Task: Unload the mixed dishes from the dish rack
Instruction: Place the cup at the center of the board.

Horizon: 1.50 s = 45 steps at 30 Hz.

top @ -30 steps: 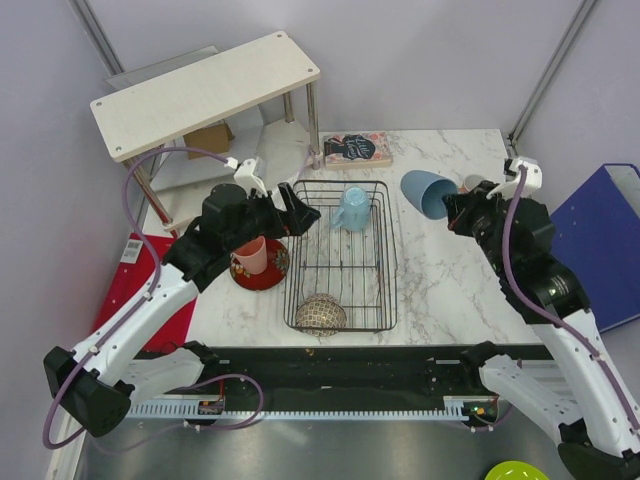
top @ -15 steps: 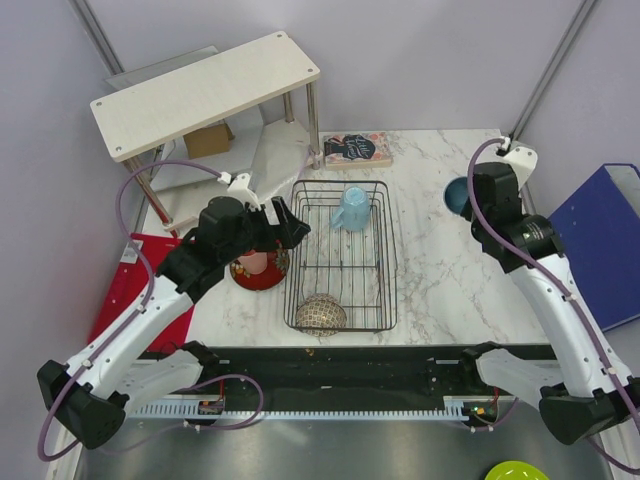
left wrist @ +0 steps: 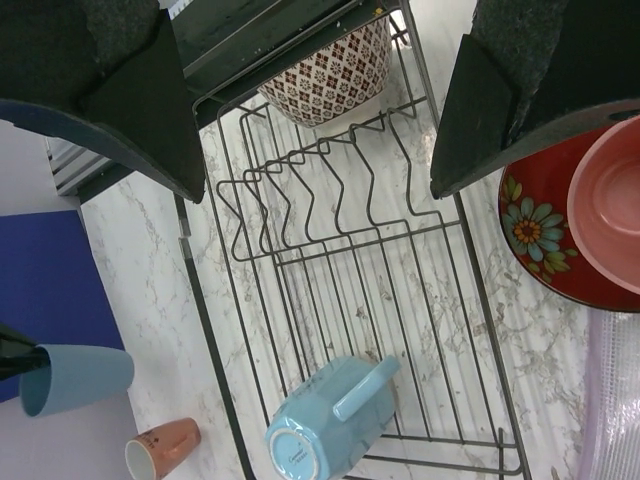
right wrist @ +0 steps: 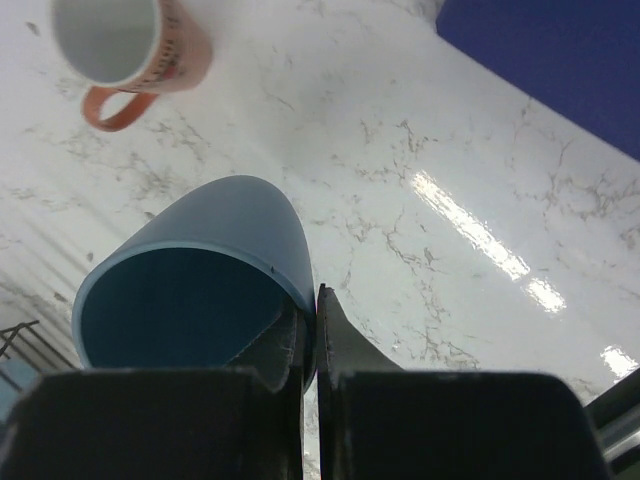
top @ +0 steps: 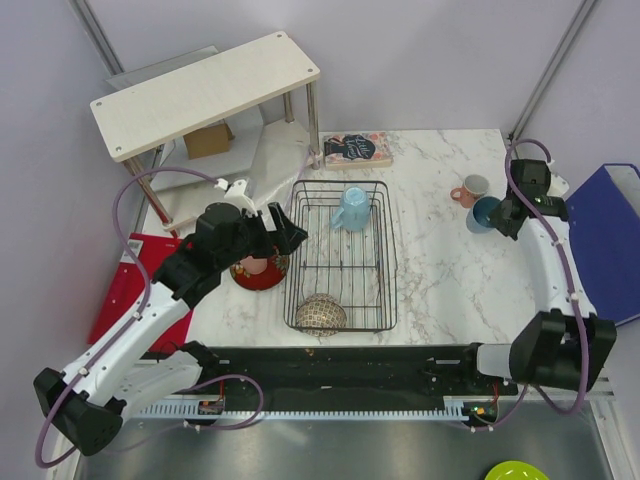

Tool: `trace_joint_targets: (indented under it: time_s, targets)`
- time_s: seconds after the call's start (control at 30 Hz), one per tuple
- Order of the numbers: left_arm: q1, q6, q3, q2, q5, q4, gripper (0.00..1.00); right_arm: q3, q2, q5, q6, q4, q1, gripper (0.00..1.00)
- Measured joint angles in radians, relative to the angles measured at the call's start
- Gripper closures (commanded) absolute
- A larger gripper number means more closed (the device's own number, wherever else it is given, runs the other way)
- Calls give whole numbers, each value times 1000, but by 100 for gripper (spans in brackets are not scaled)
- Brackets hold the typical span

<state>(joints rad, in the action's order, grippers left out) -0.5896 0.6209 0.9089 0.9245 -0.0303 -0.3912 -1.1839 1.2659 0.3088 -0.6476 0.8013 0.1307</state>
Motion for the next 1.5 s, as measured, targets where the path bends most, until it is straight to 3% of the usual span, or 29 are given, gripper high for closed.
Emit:
trace_joint_targets:
  time_s: [0.27, 0.6, 0.8, 1.17, 1.27, 1.5]
  targets:
    - [0, 34, -16, 29, -7, -35, 1, 2, 212, -58, -60, -26, 100, 100]
    - [0, 52, -16, 63, -13, -50, 1, -233, 464, -52, -43, -13, 132, 100]
    - [0, 54, -16, 65, -13, -61, 1, -278, 536, -51, -25, 0, 134, 98]
    - [0, 64, -16, 87, -24, -73, 1, -247, 566, -84, 6, -7, 134, 52]
    - [0, 64, -16, 89, -25, -74, 1, -237, 565, -111, 2, -8, 134, 46]
    - [0, 64, -16, 89, -24, -75, 1, -248, 488, -183, -20, -6, 119, 41]
